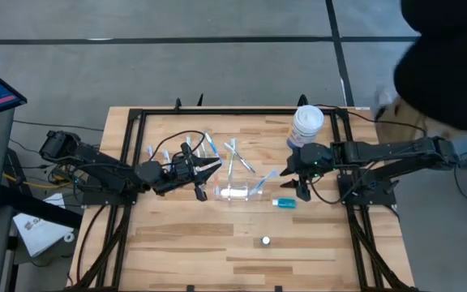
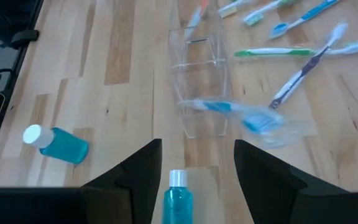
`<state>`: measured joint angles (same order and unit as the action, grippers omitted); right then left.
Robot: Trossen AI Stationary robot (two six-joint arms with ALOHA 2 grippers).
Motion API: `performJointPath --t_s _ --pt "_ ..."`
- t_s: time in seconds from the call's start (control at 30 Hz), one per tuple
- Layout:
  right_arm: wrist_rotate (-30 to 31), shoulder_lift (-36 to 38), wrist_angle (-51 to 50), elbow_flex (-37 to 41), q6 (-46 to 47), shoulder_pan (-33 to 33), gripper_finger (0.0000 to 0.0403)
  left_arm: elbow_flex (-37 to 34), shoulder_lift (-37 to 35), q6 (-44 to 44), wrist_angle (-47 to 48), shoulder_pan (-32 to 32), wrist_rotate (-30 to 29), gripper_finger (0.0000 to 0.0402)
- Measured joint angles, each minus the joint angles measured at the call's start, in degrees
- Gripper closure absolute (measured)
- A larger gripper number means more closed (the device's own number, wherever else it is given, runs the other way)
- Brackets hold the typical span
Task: Pick & Place toothbrushing station
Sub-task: Put the top mouthwash into the transparent organizer
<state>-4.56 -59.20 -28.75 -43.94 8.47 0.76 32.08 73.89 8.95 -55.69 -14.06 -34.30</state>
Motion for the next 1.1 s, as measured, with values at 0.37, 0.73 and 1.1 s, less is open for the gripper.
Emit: performJointPath --t_s 0.37,0.73,1.1 --pt "0.0 -0.9 -0.8 0.0 2.6 4.4 0.0212 0.0 0.0 0.0 0.2 0.0 0.0 0.0326" --pt "3.9 -10.6 -0.8 0.0 4.3 9.9 0.0212 0.0 0.0 0.0 0.3 0.0 0.0 0.0326" --pt "7.8 -17.2 -0.6 0.0 8.1 12.6 0.0212 0.0 0.0 0.0 0.3 0.0 0.0 0.0326"
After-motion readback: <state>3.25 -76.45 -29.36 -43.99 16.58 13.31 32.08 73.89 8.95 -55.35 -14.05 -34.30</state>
